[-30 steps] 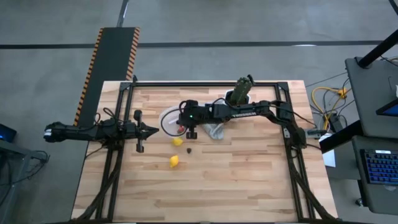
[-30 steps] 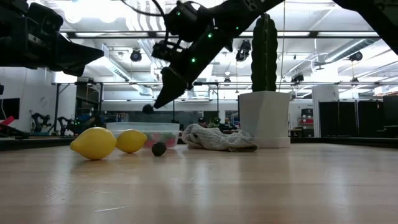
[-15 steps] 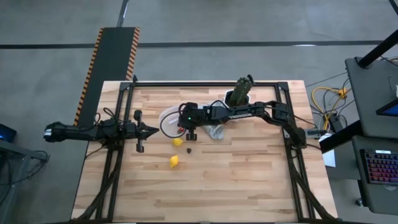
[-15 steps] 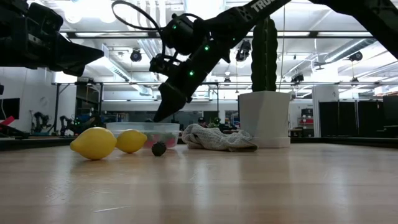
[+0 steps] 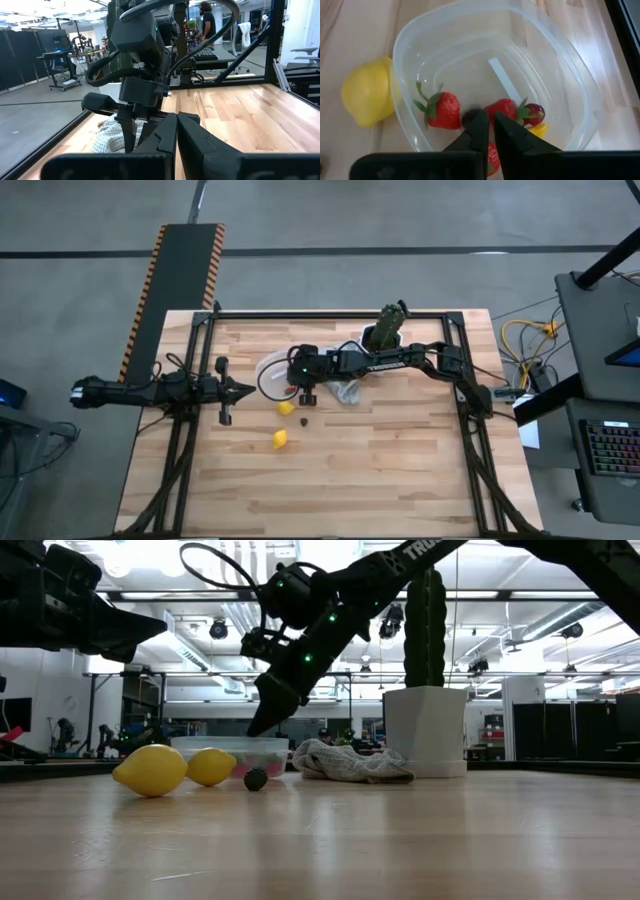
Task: Pick and placing Produce into tupperware
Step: Put the black cherry into the transparent container, then put the bottom yellow lemon into the transparent container
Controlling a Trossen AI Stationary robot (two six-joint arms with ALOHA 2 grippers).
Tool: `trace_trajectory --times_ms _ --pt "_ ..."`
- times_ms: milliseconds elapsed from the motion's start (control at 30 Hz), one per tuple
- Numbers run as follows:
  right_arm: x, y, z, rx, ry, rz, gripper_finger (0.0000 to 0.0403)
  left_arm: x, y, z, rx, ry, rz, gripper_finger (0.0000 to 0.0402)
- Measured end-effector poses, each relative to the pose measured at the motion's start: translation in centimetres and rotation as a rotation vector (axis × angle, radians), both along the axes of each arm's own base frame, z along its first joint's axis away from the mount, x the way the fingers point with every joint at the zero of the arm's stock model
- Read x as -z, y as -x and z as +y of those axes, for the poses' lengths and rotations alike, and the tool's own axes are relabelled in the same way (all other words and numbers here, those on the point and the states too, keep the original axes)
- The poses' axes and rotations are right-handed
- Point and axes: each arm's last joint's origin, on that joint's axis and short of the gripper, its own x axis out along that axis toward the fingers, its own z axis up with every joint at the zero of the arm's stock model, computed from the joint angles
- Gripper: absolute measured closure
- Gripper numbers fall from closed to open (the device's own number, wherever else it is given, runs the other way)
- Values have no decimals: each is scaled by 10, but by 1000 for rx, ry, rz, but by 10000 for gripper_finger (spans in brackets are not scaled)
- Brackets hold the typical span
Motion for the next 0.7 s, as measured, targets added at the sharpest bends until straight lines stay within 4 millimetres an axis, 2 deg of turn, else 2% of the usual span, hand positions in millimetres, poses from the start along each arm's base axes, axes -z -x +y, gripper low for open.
trace_trajectory --times_ms 267,433,600,700 --pt "0 1 0 16 -16 4 332 0 0 0 0 0 0 402" --pt "-13 6 4 5 -58 7 308 0 0 0 1 1 0 402" --pt "-34 15 20 -112 -221 14 296 1 0 0 2 1 7 402" --pt "-45 22 37 -159 -242 35 293 1 0 0 2 1 11 402"
